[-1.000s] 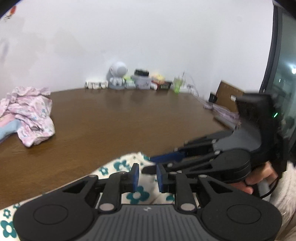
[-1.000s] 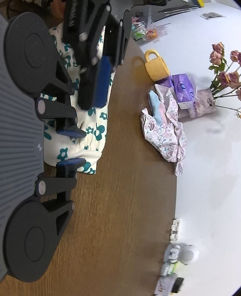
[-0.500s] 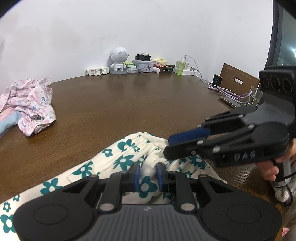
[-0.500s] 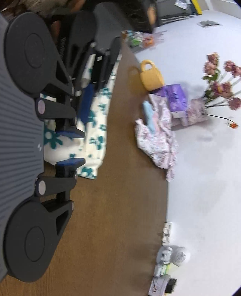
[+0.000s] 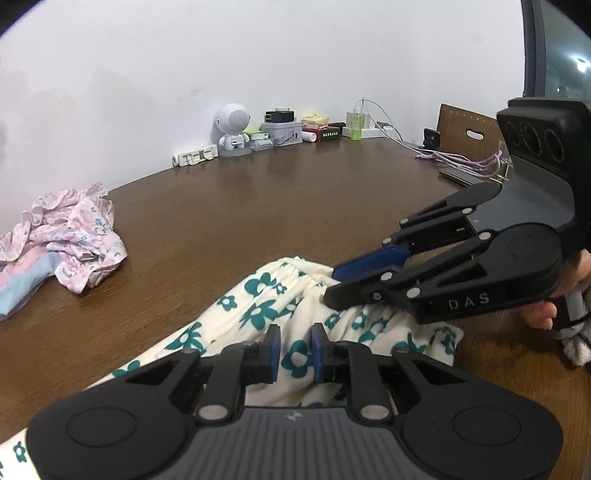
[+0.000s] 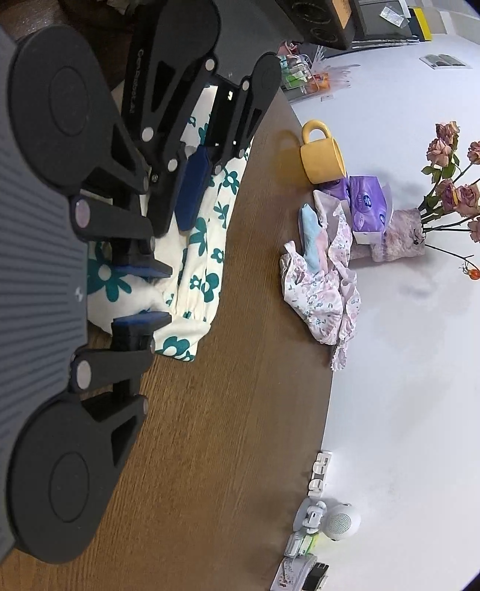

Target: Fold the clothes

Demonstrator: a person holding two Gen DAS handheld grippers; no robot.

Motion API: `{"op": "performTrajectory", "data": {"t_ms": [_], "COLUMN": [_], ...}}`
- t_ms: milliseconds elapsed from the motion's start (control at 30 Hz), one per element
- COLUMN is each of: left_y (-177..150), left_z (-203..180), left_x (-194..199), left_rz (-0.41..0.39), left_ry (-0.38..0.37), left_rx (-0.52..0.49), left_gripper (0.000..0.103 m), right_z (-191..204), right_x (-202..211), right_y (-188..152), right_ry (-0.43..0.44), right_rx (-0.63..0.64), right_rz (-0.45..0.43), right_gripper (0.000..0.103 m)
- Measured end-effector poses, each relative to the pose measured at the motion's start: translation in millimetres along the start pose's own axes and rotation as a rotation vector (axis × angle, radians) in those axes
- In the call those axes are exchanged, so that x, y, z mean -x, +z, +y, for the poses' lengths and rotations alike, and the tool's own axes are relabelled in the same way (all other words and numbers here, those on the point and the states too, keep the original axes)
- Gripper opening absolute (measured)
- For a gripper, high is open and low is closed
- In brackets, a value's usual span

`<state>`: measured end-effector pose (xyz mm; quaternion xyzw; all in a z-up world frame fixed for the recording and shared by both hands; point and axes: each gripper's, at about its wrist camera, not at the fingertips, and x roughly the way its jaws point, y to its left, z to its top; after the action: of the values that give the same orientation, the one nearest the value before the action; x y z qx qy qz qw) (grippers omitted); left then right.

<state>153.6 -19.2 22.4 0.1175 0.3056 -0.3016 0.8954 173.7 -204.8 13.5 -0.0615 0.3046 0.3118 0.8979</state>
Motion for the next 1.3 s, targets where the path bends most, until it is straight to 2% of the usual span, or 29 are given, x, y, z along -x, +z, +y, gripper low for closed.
{"op": "performTrajectory", "data": {"t_ms": [367, 700, 1300], "left_y": [-25.6, -28.5, -29.2], "left_z": [17.9, 20.6, 21.8], "left_x": [22.6, 24.7, 24.9], "left_rz": [-0.031, -0.044, -0.052], "left_ry": [-0.005, 0.001, -0.004], "left_rx": [0.04, 0.101, 0.119], "left_gripper": [0.014, 0.015, 0.015], "right_z": [-1.4, -1.3, -1.6], "right_x": [-0.2, 0.0, -0.2], "right_y": [0.8, -0.1, -0.3], "right_ry": [0.001, 0.0, 0.005], "right_rx": [-0.001, -0.009, -0.021], "right_rz": [-0.001, -0.007, -0.011], "right_gripper": [0.02, 0.021, 0.022]}}
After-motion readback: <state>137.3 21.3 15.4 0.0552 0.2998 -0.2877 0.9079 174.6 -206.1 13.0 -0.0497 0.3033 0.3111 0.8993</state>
